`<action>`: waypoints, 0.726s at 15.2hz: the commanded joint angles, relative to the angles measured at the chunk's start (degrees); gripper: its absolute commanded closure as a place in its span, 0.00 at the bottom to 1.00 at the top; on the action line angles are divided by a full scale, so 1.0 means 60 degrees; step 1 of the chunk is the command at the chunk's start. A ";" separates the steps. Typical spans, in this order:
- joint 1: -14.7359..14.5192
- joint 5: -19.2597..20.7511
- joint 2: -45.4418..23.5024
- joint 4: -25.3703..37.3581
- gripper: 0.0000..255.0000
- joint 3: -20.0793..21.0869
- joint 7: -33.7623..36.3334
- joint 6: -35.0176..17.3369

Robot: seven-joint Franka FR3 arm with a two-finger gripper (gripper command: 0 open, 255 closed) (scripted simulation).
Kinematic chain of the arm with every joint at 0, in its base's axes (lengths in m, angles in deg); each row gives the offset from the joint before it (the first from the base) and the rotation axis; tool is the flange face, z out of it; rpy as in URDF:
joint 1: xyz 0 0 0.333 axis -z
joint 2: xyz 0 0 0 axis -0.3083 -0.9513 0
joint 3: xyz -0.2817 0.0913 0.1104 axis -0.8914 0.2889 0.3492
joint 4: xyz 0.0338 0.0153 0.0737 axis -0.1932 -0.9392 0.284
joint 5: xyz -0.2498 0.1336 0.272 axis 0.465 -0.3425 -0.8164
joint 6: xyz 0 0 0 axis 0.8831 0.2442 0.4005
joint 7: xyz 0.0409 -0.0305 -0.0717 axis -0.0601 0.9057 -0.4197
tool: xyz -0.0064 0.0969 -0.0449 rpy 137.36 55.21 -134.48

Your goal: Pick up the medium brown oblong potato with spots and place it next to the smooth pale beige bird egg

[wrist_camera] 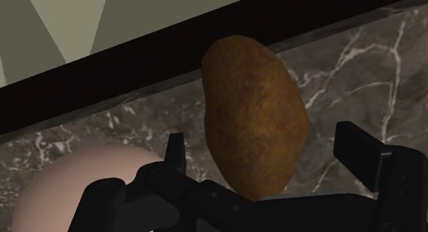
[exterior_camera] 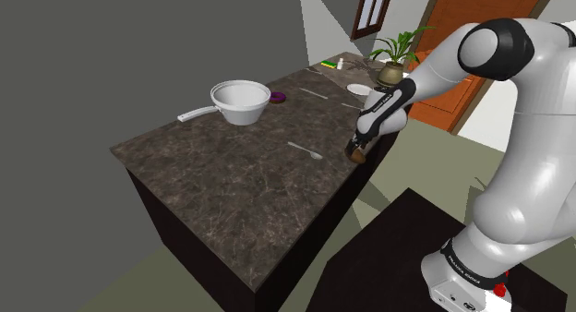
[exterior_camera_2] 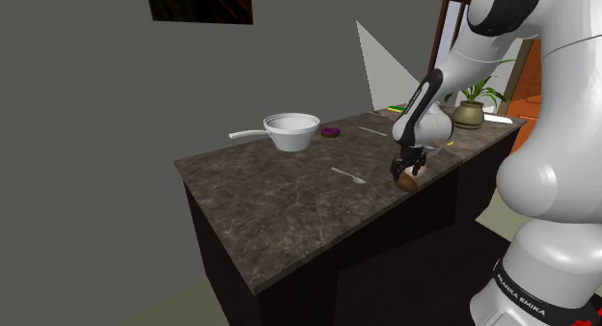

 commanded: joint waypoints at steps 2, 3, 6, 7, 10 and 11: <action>0.0046 -0.0077 0.0848 -0.0291 0.00 0.0086 -0.0065 0.0556; 0.0059 -0.0106 0.1108 -0.0362 0.00 0.0113 -0.0088 0.0745; 0.0060 -0.0105 0.1108 -0.0362 0.00 0.0114 -0.0087 0.0745; 0.0060 -0.0105 0.1108 -0.0362 0.00 0.0114 -0.0087 0.0745; 0.0060 -0.0105 0.1108 -0.0362 0.00 0.0114 -0.0087 0.0745; 0.0060 -0.0105 0.1108 -0.0362 0.00 0.0114 -0.0087 0.0745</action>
